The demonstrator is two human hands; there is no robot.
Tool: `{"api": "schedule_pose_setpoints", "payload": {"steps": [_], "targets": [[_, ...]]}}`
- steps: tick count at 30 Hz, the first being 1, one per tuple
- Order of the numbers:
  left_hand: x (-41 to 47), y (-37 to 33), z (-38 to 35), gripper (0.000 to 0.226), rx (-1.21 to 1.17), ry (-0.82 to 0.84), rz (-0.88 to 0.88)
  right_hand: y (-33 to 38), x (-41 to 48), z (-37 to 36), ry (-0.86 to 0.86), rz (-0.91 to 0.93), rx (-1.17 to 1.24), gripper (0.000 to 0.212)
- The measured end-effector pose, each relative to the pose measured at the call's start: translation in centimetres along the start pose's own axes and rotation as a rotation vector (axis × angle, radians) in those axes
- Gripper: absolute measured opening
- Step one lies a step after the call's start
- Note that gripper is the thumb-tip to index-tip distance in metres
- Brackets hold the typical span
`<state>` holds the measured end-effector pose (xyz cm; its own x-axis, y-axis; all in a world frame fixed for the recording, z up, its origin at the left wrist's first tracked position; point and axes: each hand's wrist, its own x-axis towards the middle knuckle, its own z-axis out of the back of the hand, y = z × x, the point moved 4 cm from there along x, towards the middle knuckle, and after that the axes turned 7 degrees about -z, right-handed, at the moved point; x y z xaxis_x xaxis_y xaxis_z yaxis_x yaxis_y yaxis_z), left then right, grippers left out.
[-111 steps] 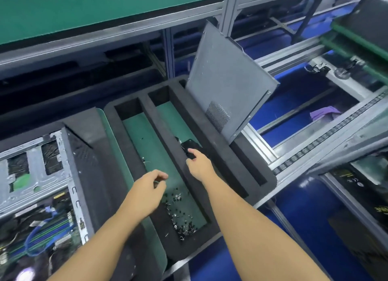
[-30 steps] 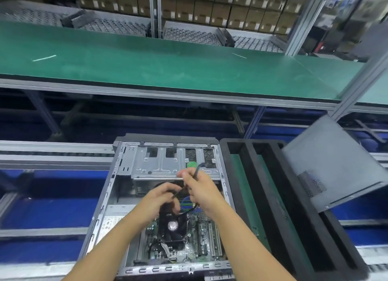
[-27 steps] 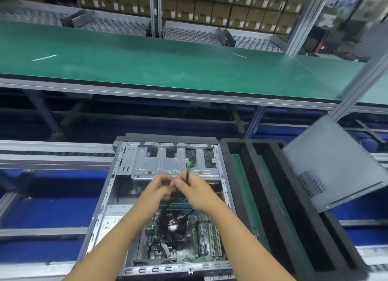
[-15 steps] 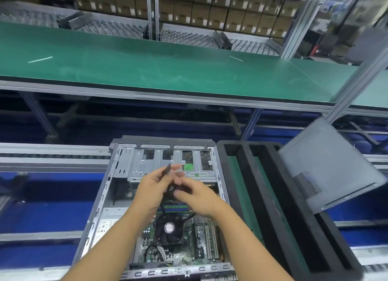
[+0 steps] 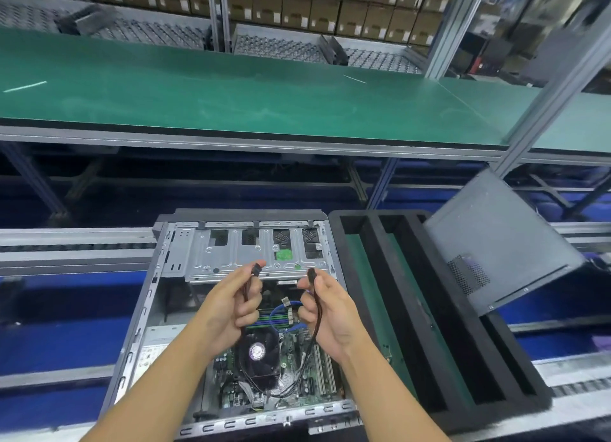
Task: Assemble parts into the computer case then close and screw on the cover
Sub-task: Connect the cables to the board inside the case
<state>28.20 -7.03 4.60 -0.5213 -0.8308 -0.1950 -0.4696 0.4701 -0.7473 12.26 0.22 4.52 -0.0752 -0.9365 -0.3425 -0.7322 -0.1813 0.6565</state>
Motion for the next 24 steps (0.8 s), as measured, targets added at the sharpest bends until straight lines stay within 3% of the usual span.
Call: {"api": "schedule_pose_setpoints", "payload": {"steps": [5,9,11,14,18,21,24], "targets": [[-0.2,2.1,-1.1,0.020,0.209,-0.009,0.097,-1.2,-0.7,1.4,-0.162,-0.038,-0.010,0.012],[-0.2,3.0,-2.7,0.027,0.568,-0.001,-0.058,-2.3,-1.4,2.1,-0.359,-0.085,-0.500,0.014],[-0.3,3.6,-3.4,0.038,0.775,0.002,-0.160,-3.2,-1.6,2.2,-0.422,-0.084,-0.608,0.019],[-0.4,4.8,-3.9,0.030,1.041,-0.061,-0.244,-4.1,-1.7,2.4,-0.482,-0.108,-0.483,0.028],[0.2,5.9,-4.4,0.012,1.243,-0.037,-0.300,-4.9,-1.3,2.6,-0.494,-0.134,-0.259,0.018],[0.6,6.7,-4.4,0.014,1.217,-0.012,-0.193,-5.4,-1.1,3.0,-0.559,-0.152,-0.102,0.021],[0.8,7.6,-4.0,0.016,0.933,-0.126,-0.026,-5.5,-0.9,3.0,-0.595,-0.128,-0.046,0.017]]}}
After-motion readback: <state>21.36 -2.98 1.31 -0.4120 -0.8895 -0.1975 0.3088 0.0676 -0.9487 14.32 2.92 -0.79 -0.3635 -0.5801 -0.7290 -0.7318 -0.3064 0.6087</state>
